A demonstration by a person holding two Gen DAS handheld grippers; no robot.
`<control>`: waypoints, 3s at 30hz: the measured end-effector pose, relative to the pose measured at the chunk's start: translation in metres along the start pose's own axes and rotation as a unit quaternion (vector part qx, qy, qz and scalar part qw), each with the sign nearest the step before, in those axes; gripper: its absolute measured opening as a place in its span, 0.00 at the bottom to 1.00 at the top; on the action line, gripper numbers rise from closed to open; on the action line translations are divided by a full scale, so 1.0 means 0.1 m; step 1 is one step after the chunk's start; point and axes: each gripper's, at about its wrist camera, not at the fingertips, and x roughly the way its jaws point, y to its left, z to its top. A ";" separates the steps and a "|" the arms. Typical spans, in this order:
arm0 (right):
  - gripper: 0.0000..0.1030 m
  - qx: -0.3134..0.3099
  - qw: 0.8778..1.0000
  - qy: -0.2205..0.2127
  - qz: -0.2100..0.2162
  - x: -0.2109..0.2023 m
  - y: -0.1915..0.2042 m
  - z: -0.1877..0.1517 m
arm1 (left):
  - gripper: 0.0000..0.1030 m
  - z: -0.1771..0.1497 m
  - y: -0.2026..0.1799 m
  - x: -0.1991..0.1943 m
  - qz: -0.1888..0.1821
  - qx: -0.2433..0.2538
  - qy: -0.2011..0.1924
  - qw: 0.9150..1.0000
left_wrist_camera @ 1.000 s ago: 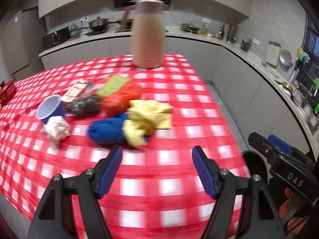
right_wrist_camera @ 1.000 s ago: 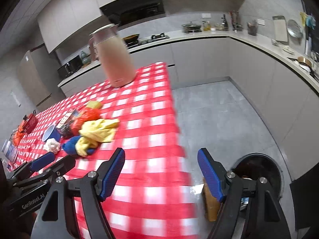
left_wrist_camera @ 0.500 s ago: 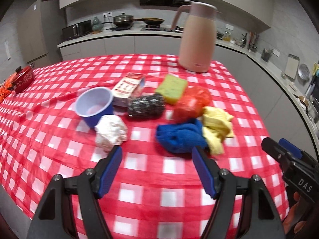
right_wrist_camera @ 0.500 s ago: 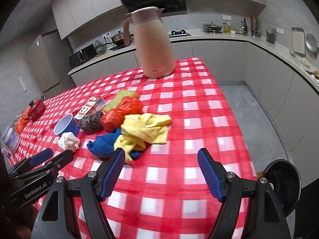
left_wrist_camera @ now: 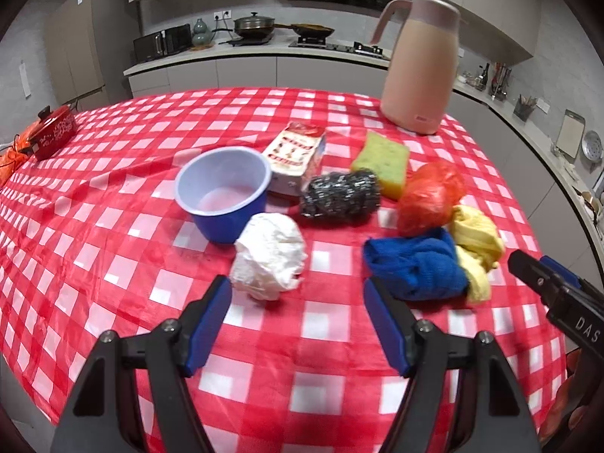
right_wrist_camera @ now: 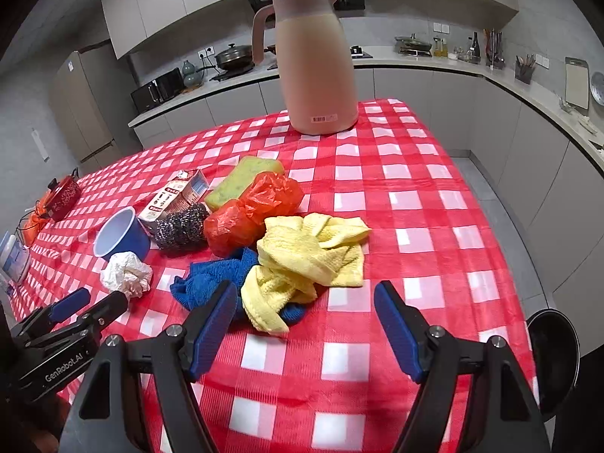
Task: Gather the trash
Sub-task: 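Grasp the crumpled tissue with the left tool while the right tool grasps the yellow cloth, then lift the tissue and yellow cloth and carry them toward the bin, then open both tools over the black bin to drop tissue and cloth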
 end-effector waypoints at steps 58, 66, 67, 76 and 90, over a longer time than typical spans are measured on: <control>0.33 0.020 0.997 -0.070 0.002 -0.55 -0.71 0.01 | 0.30 -0.02 -1.01 -0.32 -0.098 0.051 -0.038 0.993; 0.33 0.045 0.995 -0.083 -0.016 -0.92 -1.38 -0.14 | 0.30 -0.17 -1.65 -0.48 -0.115 0.073 -0.040 0.990; 0.33 0.048 0.995 -0.083 -0.019 -0.96 -1.47 -0.15 | 0.30 -0.20 -1.78 -0.50 -0.119 0.078 -0.038 0.989; 0.33 0.081 0.992 -0.083 -0.057 -1.39 -2.36 -0.37 | 0.30 -0.44 -2.70 -0.67 -0.163 0.120 -0.026 0.979; 0.33 0.151 0.980 -0.047 -0.122 -1.72 -3.77 -1.05 | 0.31 -0.90 -4.03 -0.65 -0.225 0.187 0.014 0.956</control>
